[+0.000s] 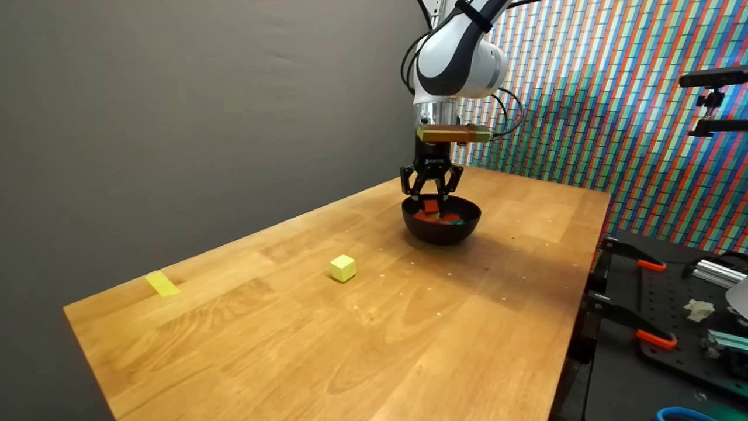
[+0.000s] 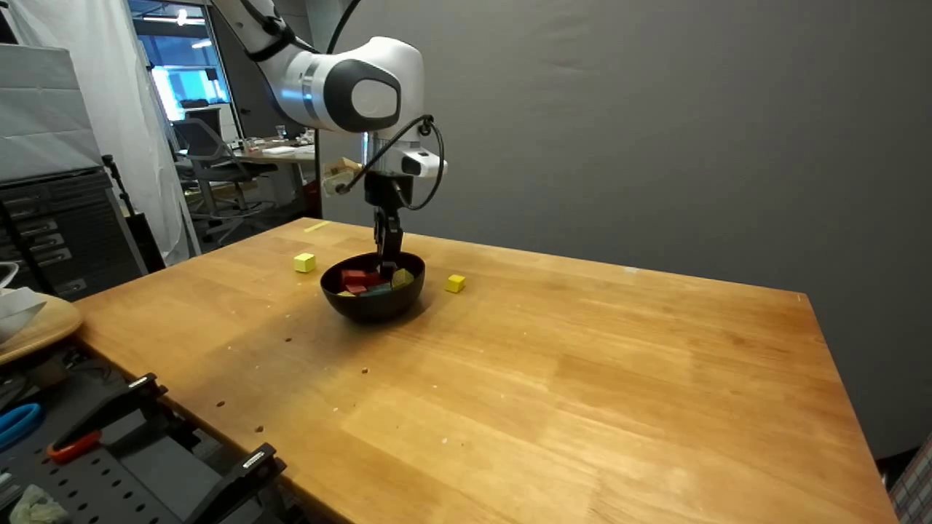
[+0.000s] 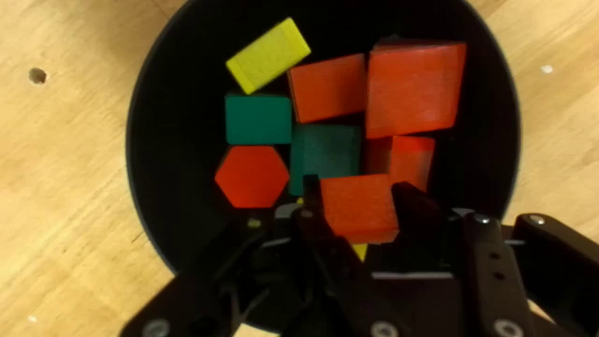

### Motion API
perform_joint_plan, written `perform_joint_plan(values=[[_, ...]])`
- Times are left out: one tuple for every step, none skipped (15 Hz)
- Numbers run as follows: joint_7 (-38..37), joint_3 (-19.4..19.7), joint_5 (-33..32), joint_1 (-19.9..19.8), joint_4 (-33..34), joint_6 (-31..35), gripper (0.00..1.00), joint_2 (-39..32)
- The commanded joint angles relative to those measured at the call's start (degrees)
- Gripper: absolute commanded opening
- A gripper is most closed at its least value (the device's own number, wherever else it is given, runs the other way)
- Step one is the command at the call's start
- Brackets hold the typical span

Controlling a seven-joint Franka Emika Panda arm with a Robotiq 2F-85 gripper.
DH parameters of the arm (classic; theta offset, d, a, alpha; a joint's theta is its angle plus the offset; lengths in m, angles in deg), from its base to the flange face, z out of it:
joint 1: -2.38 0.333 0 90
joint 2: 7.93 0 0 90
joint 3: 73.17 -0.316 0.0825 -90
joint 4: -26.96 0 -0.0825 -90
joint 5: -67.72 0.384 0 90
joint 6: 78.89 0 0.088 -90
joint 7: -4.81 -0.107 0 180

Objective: Remove the cubes from the bowl

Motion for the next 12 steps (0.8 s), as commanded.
perform_joint_plan(values=[[1.00, 0.07, -3.28, 3.11, -3.25, -0.62, 0.19, 10.18], [1.00, -0.15, -5.17, 4.20, -2.72, -1.00, 0.19, 11.71], [0.64, -0.67, -7.16, 5.40, -0.83, -1.06, 0.18, 11.51], [1.65, -1.66, -8.12, 5.93, 0.97, -1.25, 0.18, 10.95], [2.81, -2.98, -7.80, 6.33, 3.64, -1.12, 0.18, 8.79], [4.50, -4.36, -6.72, 6.52, 6.08, -0.87, 0.18, 6.50], [5.67, -5.54, -5.70, 6.76, 8.47, -0.76, 0.18, 3.90], [6.41, -6.56, -5.02, 7.07, 10.94, -0.41, 0.18, 1.00], [6.89, -7.11, -5.16, 7.51, 12.90, -0.16, 0.18, -1.35], [7.68, -7.63, -5.21, 7.84, 15.15, -0.30, 0.18, -4.00], [8.47, -7.99, -5.16, 8.10, 17.56, -1.01, 0.18, -6.71], [8.86, -7.89, -5.67, 8.59, 19.56, -1.11, 0.18, -9.03]])
